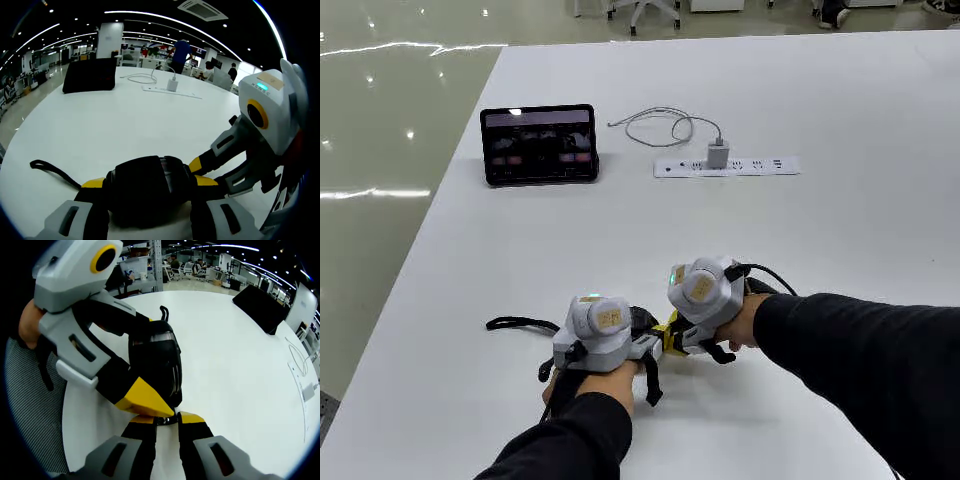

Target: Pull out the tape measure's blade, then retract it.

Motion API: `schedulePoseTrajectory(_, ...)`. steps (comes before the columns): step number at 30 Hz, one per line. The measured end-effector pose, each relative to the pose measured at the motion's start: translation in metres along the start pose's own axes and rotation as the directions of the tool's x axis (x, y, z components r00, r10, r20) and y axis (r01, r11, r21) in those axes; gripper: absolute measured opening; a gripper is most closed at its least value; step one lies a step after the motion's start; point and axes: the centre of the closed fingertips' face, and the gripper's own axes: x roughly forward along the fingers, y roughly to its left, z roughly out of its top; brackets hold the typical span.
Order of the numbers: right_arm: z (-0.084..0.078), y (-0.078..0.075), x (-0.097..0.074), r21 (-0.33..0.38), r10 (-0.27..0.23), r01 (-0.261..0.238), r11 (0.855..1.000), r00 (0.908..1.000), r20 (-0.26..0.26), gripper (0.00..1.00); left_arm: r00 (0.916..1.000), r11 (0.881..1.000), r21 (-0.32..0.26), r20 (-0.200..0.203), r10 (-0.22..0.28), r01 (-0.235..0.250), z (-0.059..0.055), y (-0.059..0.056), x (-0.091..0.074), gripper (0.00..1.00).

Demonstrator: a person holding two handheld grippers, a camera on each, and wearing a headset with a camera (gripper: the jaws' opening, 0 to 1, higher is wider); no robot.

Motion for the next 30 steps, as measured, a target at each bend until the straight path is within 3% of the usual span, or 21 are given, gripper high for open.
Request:
schedulePoseTrajectory(11,-0.0018,0.0009,-0.0015,-0.030,-0.010,0.010,0.999,0.9998,0.018,0.11,1.0000,1.000,-0.006,0.003,-0.009,0.009,-0.0010,-0.0006,-0.0009,0.62)
schedulePoseTrajectory(30,0.0024,0.0017,-0.0006,0.010,-0.018,0.017,1.000,0.9994,0.031,0.12,1.0000,1.000,-0.004,0.003,-0.005,0.005,-0.0008,-0.0007,-0.0011,0.63)
